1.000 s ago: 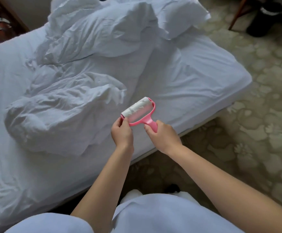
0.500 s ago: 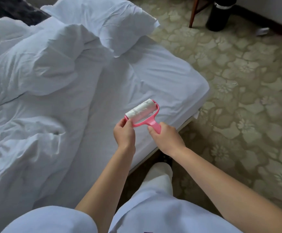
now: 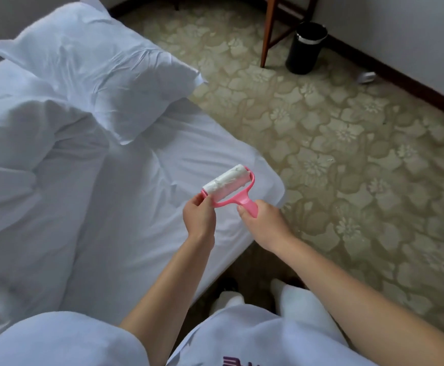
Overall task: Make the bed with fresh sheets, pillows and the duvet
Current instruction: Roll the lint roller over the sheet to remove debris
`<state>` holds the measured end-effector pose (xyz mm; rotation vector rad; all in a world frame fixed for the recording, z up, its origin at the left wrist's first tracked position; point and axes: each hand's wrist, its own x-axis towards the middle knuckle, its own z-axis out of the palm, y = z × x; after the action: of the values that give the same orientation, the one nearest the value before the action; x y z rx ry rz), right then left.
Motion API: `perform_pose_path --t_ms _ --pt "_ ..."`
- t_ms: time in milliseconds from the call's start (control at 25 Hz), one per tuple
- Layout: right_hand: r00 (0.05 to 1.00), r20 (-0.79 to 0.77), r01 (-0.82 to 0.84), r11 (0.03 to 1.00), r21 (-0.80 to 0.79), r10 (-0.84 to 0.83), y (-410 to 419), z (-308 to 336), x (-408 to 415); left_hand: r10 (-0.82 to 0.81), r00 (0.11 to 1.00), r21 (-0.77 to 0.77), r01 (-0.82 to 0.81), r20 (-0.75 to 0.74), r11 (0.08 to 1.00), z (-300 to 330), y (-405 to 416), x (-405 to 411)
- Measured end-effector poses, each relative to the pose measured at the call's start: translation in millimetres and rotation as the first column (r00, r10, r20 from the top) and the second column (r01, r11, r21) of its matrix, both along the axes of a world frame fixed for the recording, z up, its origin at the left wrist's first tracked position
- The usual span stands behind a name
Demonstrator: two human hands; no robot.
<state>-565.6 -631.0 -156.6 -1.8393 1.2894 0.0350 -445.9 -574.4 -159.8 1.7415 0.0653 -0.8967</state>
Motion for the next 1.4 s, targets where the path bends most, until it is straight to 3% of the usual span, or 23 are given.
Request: perform_pose_path --t_ms 240,440,760,1120,1240,1400 --pt "0.994 -0.005 -0.11 0.994 -0.023 0.11 -126 -3 -18 0.065 0.995 0.04 -0.068 0.073 0.997 -4 -116 -24" --pt "0.96 -0.001 -0.279 0.96 -0.036 0.279 -242 9 -42 0.211 0.973 0.073 -0.219 0.094 0.973 3 -214 -60" --pt "0.839 -0.025 -0.544 0.833 -0.099 0.544 -359 12 -23 0.449 0.882 0.05 -0.46 0.141 0.887 16 -303 -71" --pt "0.711 -0.092 -0.704 0.707 -0.076 0.698 -474 3 75 0.639 0.767 0.063 -0.642 0.059 0.764 -7 -410 7" --pt "0.697 -0.106 -0.717 0.693 -0.081 0.709 -514 6 112 0.646 0.763 0.059 -0.646 0.026 0.761 -2 -447 40" --pt "0.66 -0.096 -0.752 0.654 -0.088 0.745 -547 19 161 0.694 0.718 0.05 -0.696 0.051 0.716 7 -479 83"
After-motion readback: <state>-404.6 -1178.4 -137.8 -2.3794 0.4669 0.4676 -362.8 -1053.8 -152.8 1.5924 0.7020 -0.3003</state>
